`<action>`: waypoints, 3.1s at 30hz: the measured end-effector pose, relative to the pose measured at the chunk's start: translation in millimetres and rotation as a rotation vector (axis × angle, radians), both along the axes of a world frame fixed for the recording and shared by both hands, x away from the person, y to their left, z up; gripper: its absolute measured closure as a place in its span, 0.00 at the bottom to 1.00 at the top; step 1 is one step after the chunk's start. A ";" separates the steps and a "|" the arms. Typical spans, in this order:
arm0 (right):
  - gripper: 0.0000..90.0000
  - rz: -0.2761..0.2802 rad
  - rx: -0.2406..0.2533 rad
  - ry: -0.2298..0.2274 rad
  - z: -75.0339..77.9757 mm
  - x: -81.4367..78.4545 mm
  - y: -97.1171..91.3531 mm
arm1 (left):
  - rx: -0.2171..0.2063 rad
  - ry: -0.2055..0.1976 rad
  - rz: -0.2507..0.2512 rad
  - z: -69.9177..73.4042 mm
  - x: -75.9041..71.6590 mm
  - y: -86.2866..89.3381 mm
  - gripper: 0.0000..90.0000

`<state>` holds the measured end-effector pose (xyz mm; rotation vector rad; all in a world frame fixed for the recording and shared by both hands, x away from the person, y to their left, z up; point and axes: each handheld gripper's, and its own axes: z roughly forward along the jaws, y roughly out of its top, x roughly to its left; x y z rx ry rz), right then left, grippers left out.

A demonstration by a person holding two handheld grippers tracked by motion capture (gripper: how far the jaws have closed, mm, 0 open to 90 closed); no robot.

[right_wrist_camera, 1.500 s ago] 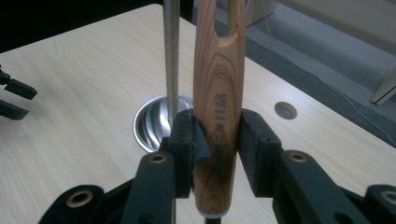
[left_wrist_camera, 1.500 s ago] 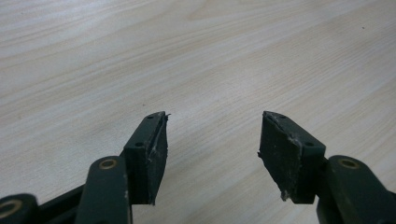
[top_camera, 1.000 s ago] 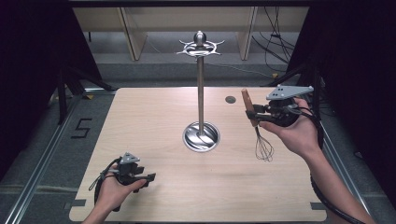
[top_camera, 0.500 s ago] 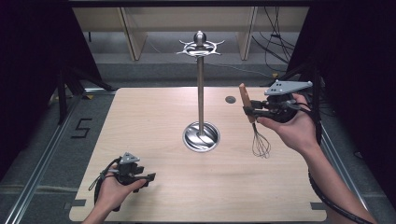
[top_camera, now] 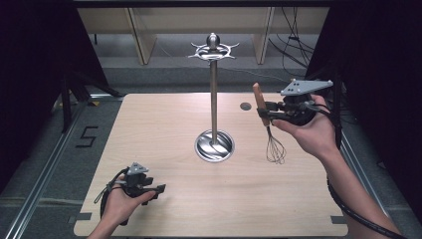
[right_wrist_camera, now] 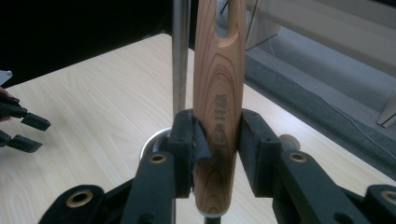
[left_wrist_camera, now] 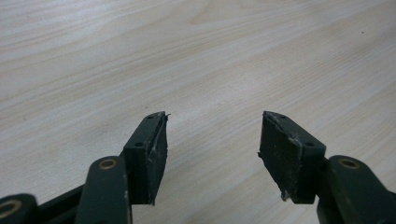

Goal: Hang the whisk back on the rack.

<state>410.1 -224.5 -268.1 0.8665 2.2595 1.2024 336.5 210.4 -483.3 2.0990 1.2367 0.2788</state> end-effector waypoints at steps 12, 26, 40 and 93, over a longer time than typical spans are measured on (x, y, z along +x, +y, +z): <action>0.76 -0.002 0.027 -0.023 6.7 4.3 6.2 | -0.002 -0.004 0.005 0.9 0.2 1.3 0.45; 0.76 -0.002 0.035 -0.007 12.2 7.1 9.1 | 0.003 -0.001 0.001 1.5 0.3 1.7 0.45; 0.76 -0.001 0.047 -0.034 18.6 11.3 12.6 | -0.007 -0.005 0.004 0.8 0.1 0.8 0.45; 0.76 0.026 0.068 -0.051 44.1 23.9 28.9 | -0.006 -0.008 0.004 1.9 0.5 1.8 0.45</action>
